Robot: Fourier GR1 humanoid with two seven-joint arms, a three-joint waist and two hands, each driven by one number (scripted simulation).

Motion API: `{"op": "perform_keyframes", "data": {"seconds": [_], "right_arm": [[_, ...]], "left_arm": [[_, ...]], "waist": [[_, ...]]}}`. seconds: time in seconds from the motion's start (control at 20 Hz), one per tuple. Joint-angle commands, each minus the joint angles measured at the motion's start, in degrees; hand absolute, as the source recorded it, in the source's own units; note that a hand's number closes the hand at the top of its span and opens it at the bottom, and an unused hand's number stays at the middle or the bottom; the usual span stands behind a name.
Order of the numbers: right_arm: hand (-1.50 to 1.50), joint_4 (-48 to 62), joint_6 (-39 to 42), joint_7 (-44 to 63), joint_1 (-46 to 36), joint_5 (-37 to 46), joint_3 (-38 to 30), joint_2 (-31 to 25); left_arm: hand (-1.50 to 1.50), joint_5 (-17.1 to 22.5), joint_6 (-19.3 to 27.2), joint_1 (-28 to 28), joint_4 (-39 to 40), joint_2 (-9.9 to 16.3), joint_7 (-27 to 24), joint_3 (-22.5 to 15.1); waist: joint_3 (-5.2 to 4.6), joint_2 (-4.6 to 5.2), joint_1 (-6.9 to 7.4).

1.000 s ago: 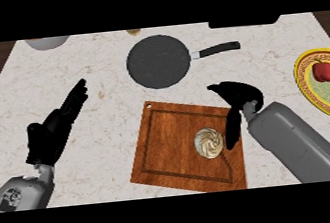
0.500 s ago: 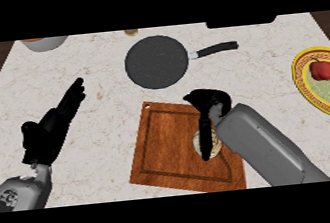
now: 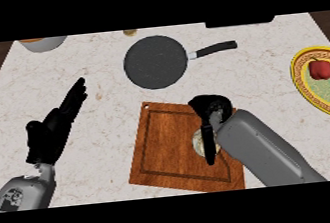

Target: Pick the cupcake from the cutting board and place it in the pan

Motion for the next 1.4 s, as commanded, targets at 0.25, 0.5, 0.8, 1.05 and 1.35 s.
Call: {"op": "perform_keyframes", "data": {"seconds": [0.25, 0.5, 0.8, 1.05, 1.35], "right_arm": [[-1.50, 1.17, 0.07, 4.14, 3.37, 6.76, -0.21, 2.21], [-1.50, -1.58, 1.58, 6.36, 6.10, 8.66, -0.46, 4.16], [1.50, 0.15, 4.73, -6.00, 10.22, 11.58, 2.27, 2.84], [1.50, 4.64, 3.47, -9.12, 10.53, 14.61, 1.53, 3.81], [1.50, -2.24, 7.36, -4.80, 8.69, 16.32, -1.46, 6.11]], "left_arm": [[0.00, -0.74, -2.73, 1.04, 0.56, -1.18, -1.55, 2.34], [0.00, -2.01, -2.70, 1.13, -4.67, -1.28, 4.32, 2.42], [0.00, -4.33, -3.42, 1.45, -2.51, -3.26, 1.34, 2.47], [0.00, -6.04, -2.88, 2.88, -2.22, -5.01, 0.56, 2.07], [0.00, -3.76, -7.00, 0.60, -2.30, -3.64, 3.30, 5.92]], "waist": [[0.02, 0.11, 0.20], [0.03, -0.01, 0.14], [0.03, 0.08, 0.13], [0.03, 0.14, 0.22], [0.02, 0.03, 0.09]]}}
